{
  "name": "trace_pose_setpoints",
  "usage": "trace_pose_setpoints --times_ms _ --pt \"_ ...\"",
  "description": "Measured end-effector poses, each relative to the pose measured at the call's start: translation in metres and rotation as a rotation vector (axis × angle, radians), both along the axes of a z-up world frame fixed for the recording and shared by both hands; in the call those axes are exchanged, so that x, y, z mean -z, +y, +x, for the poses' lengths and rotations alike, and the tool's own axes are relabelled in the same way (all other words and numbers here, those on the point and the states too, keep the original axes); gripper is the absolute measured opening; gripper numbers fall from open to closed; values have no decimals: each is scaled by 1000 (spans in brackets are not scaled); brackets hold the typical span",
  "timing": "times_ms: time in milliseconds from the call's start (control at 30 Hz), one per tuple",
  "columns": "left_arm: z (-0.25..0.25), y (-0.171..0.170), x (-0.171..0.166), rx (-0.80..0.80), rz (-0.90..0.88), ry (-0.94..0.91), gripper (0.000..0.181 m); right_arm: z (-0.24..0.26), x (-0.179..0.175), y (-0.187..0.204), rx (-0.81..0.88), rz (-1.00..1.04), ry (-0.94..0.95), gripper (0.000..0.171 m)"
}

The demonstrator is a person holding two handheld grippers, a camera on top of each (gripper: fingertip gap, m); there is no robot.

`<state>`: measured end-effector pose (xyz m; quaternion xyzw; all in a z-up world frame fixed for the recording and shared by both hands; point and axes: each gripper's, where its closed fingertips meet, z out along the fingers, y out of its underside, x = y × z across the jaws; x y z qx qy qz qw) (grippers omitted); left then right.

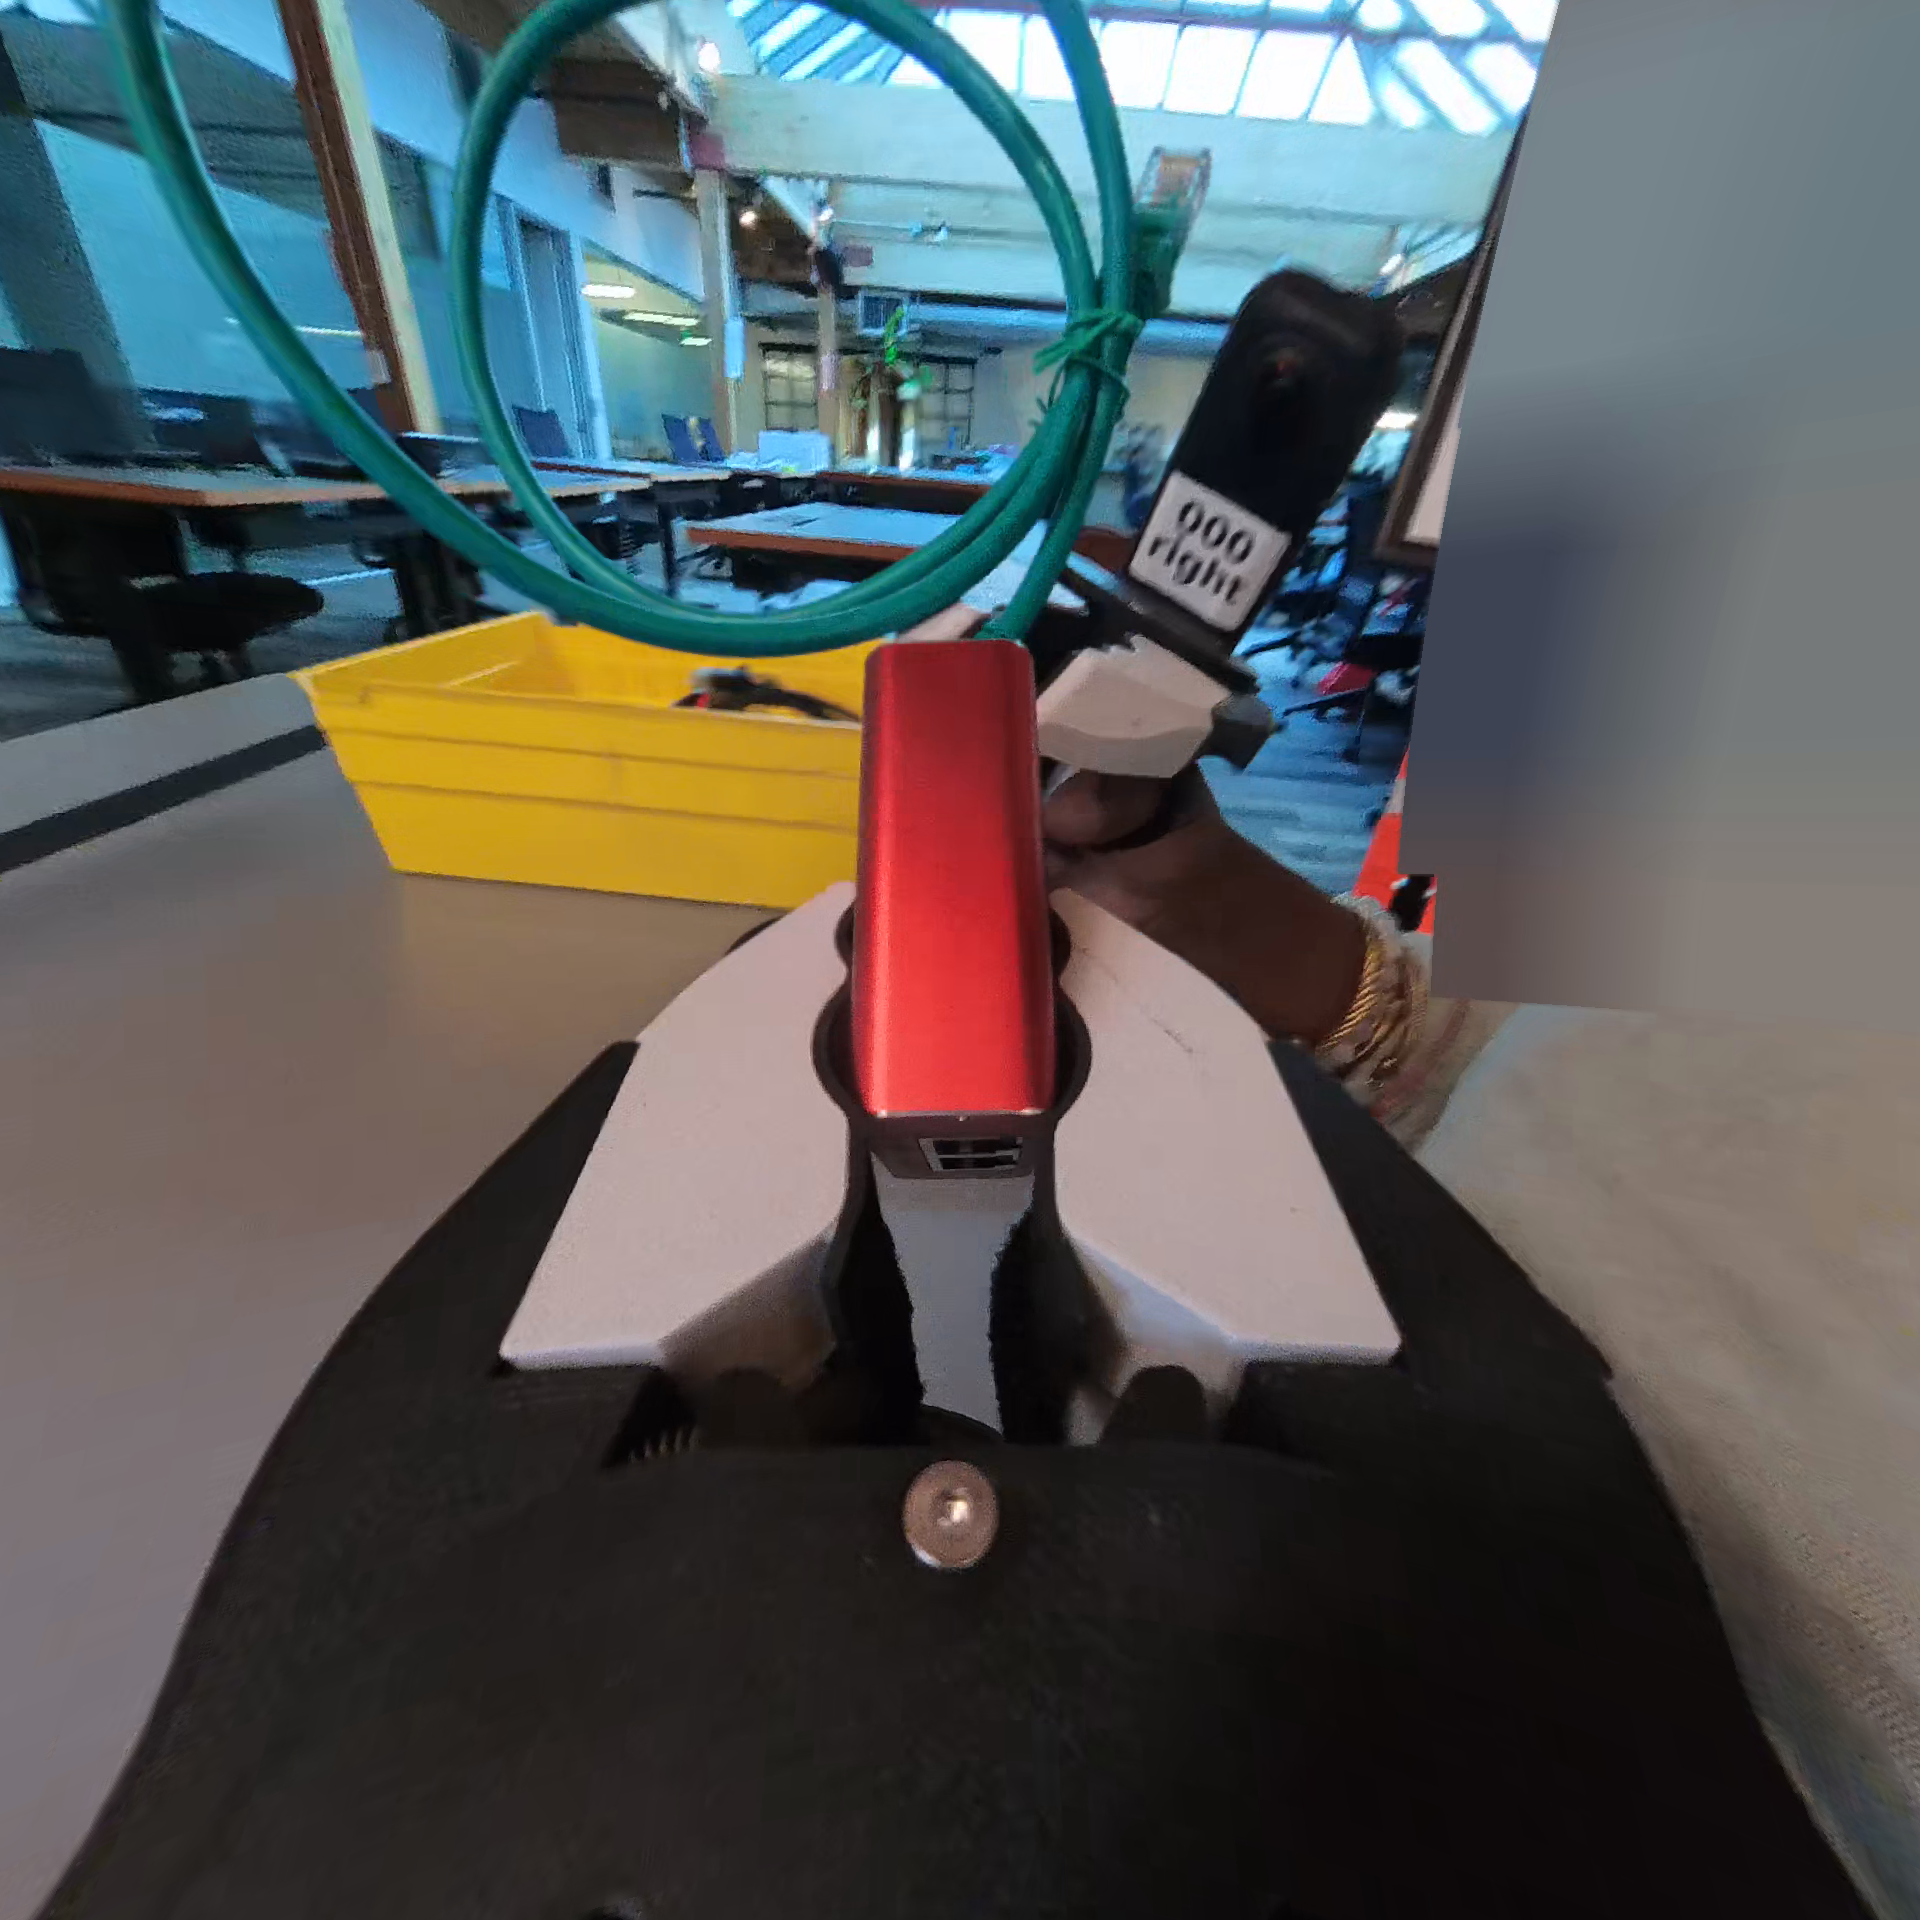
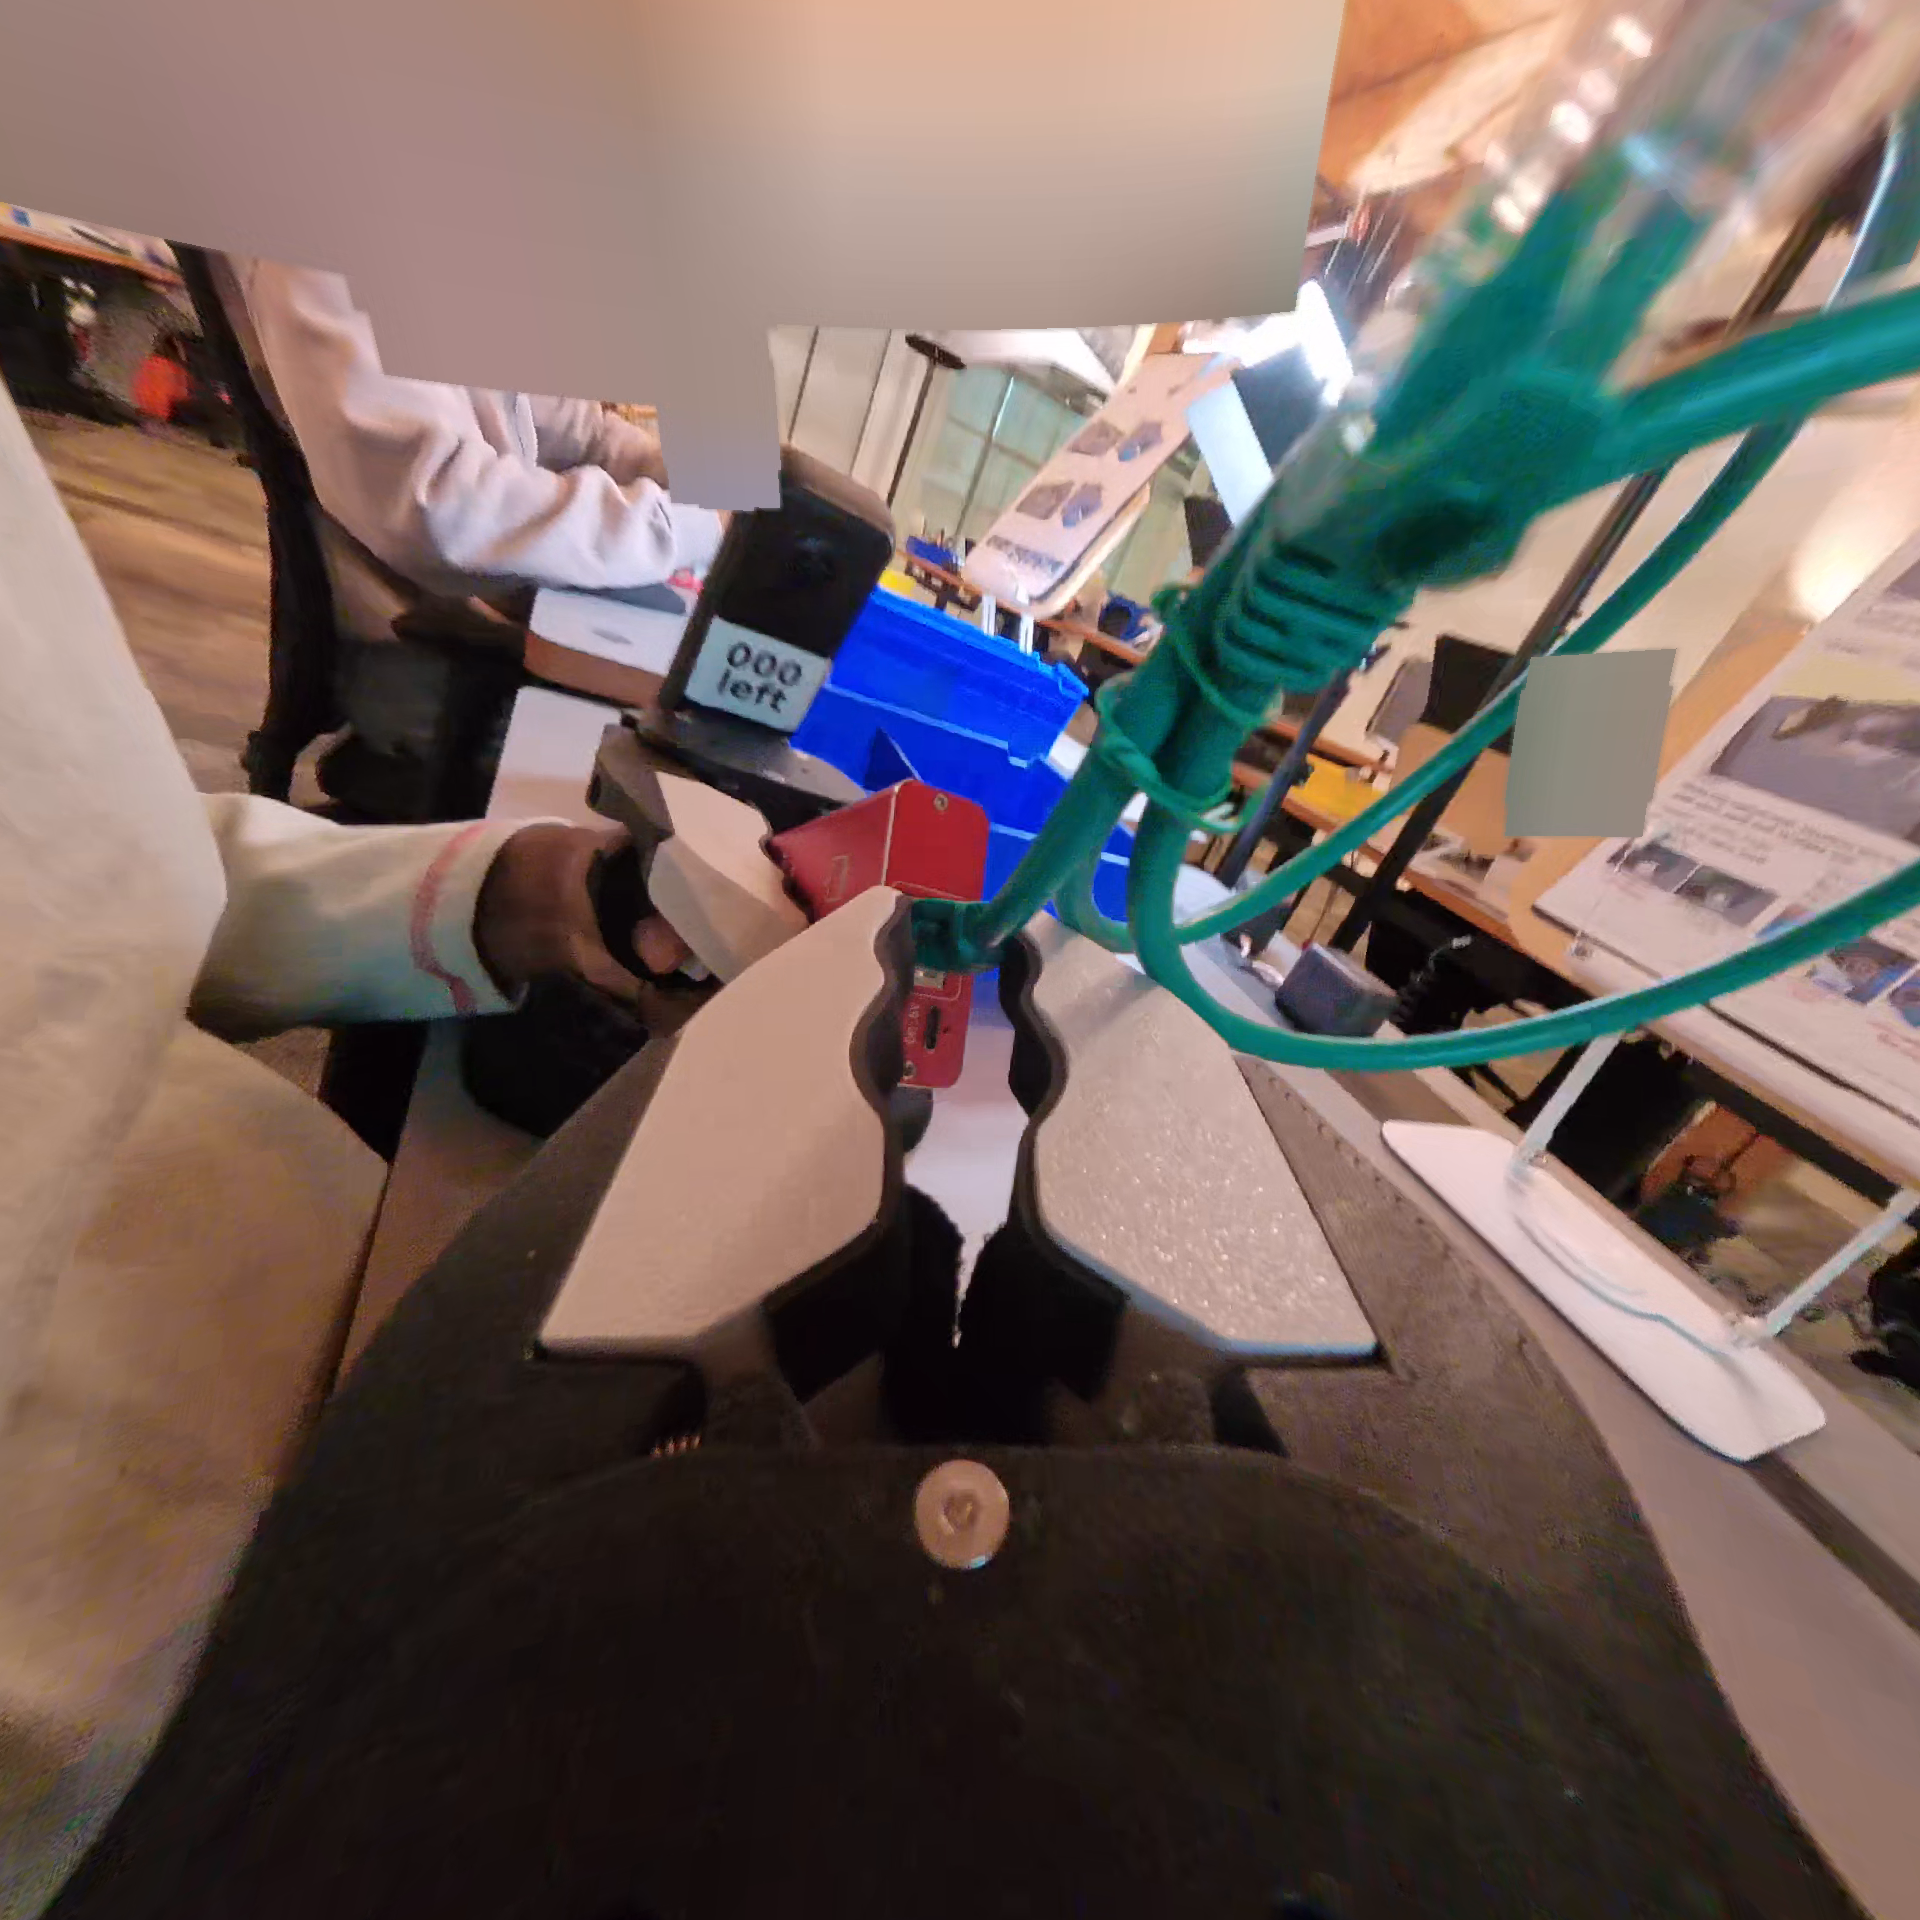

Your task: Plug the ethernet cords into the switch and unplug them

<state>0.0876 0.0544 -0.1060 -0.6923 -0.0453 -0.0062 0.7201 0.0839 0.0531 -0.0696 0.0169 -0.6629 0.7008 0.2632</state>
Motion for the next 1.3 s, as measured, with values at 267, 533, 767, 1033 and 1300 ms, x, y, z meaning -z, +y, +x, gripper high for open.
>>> trace_pose_setpoints --times_ms 267,533,767,1033,1300 --pt "21 -4 -9 262 97 -246 28 15 -12 -6 -113 -88 -21 14" --pt "14 -4 2 157 41 -89 29 11 9 -3 -317 -108 -308 17" --pt "17 -3 5 166 24 -70 29 15 17 -6 -320 -26 -322 17" --pt "3 -2 7 38 2 7 29 2 16 -3 -122 32 -132 15" --pt "36 -10 12 283 -22 -27 29 34 -51 76 -325 -436 -22 13"
